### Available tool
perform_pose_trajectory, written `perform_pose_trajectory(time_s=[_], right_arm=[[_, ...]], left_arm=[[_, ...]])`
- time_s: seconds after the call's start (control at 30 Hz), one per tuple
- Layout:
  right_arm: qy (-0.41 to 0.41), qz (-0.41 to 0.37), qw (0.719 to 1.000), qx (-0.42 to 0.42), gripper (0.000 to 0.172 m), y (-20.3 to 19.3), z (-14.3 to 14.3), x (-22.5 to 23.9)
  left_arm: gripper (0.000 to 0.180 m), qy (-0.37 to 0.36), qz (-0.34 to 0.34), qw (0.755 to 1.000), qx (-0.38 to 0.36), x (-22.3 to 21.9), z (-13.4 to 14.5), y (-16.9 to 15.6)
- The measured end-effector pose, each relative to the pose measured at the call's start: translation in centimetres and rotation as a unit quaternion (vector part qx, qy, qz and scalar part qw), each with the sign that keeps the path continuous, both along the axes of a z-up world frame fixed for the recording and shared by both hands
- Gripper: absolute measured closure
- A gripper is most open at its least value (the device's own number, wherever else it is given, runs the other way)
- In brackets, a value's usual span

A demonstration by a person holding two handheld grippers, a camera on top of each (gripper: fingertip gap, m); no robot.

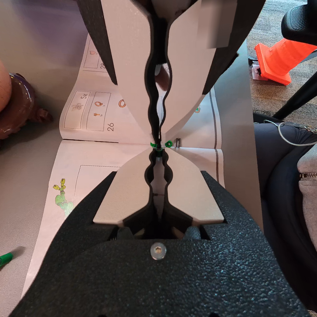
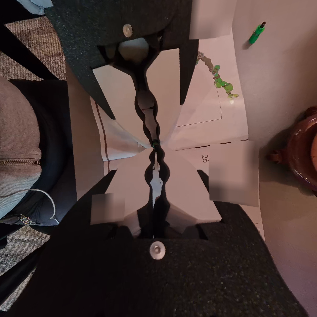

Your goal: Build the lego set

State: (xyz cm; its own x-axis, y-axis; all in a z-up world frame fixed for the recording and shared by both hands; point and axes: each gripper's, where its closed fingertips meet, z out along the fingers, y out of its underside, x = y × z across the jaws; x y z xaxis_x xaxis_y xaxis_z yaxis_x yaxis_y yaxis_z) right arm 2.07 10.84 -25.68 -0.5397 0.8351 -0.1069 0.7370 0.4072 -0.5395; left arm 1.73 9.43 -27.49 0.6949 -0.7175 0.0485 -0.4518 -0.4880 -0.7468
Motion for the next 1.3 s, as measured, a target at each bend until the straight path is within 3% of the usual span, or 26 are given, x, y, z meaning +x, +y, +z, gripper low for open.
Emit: perform_pose_trajectory(time_s=[0.27,0.47,0.57,0.83,0.93,1.3], right_arm=[[-0.005,-0.001,1.000,-0.006,0.172,-0.3,0.1,-0.2],[-0.004,-0.006,1.000,0.005,0.159,0.3,0.1,0.2],[0.009,-0.002,1.000,-0.003,0.172,0.1,0.0,0.0],[0.000,0.000,1.000,0.009,0.172,0.1,0.1,0.0],[-0.004,-0.002,1.000,0.010,0.162,0.3,0.2,0.1],[0.002,0.009,1.000,0.021,0.171,0.1,-0.3,0.0]], left_arm=[[0.174,-0.001,-0.001,1.000,0.000,0.0,0.0,0.0],[0.174,-0.001,-0.001,1.000,-0.001,0.0,0.0,0.0],[0.174,0.000,-0.001,1.000,0.000,0.0,0.0,0.0],[0.174,-0.001,-0.001,1.000,-0.001,0.0,0.0,0.0],[0.174,-0.001,-0.001,1.000,-0.001,0.0,0.0,0.0],[0.174,0.001,-0.002,1.000,0.001,0.0,-0.1,0.0]])
